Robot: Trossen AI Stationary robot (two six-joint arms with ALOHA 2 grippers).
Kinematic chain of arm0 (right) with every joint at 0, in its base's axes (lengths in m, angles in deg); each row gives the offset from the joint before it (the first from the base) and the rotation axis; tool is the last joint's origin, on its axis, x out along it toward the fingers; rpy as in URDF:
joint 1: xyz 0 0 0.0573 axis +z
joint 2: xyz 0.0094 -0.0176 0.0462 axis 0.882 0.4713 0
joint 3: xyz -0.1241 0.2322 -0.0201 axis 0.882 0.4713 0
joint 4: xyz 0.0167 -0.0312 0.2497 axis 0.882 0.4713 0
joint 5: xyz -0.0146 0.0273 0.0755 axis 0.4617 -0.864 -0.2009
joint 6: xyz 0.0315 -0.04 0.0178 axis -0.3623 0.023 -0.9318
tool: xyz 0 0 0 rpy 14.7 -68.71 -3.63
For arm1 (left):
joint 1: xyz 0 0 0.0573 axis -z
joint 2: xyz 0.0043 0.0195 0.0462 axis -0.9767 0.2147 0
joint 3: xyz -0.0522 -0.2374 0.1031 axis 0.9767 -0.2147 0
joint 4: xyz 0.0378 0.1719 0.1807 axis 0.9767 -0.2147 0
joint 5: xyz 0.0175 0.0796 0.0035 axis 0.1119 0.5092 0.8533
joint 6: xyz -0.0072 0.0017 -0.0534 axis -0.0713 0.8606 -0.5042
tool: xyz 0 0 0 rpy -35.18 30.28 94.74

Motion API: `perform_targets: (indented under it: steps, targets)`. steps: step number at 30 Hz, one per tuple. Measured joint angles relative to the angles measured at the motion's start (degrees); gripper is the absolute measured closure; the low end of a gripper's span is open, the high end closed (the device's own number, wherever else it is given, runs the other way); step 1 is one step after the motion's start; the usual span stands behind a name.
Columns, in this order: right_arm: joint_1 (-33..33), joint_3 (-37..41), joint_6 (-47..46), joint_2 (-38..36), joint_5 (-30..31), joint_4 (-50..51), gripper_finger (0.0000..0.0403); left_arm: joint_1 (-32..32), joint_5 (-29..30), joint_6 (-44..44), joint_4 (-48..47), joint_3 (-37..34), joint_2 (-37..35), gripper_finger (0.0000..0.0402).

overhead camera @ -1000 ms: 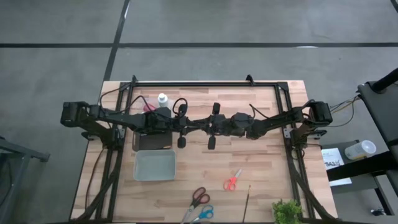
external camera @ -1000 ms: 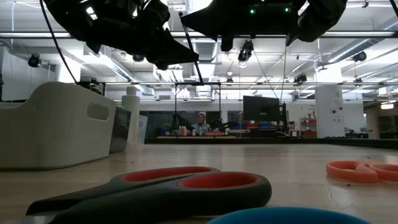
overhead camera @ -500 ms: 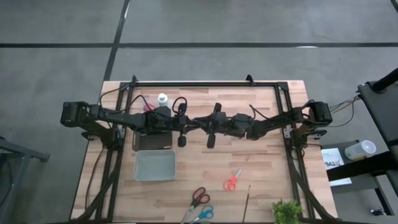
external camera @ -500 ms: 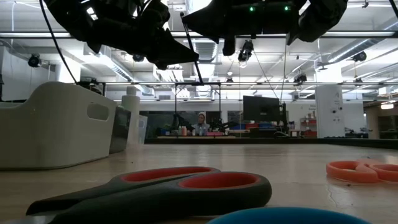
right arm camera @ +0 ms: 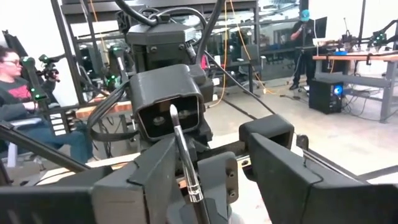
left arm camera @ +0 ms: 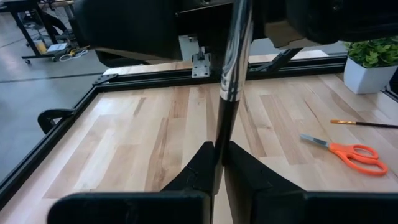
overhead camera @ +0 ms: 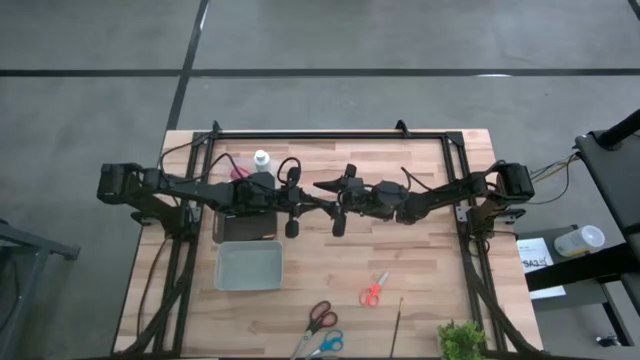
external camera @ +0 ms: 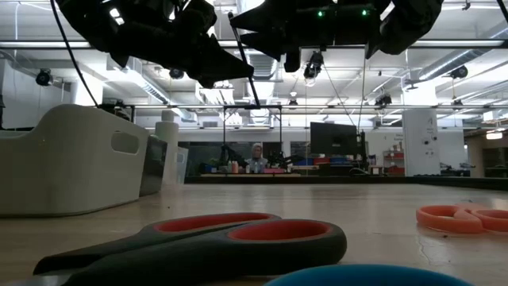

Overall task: Pick & Place Paint Supplies
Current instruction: Put the silver makeup brush into the black bin

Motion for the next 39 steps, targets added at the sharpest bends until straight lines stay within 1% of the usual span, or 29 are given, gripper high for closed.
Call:
perform_targets:
  steps: [6,13,18,21,25,30,36,39]
  targets:
    - [-0.04,0.0,0.16,0.0,-0.09,-0.03,0.0182,0.02,0.02,0.0,-0.04,0.0,0.0,0.038]
    - [-0.04,0.0,0.31,0.0,-0.15,-0.03,0.018,0.02,0.05,0.0,-0.04,0.0,0.0,0.038]
    - [-0.04,-0.02,5.61,0.0,0.1,-0.02,0.018,0.02,0.17,0.34,-0.07,0.0,0.0,0.038]
    - [0.21,-0.07,7.07,0.0,2.21,0.56,0.018,-0.02,0.33,0.85,-0.28,0.0,-0.12,0.038]
    - [0.78,-0.07,5.27,0.0,5.15,1.25,0.018,-0.07,1.2,0.84,-2.45,-0.04,-1.74,0.038]
    - [2.57,0.11,4.91,0.0,12.62,1.5,0.018,0.0,6.51,0.83,-12.03,-0.07,-7.62,0.038]
    - [5.57,0.13,5.17,0.0,22.98,1.38,0.018,0.11,7.31,-0.07,-26.48,-0.02,-17.02,0.038]
    - [6.45,0.13,5.17,0.0,27.0,1.34,0.018,0.15,9.3,-3.22,-35.61,0.0,-21.54,0.038]
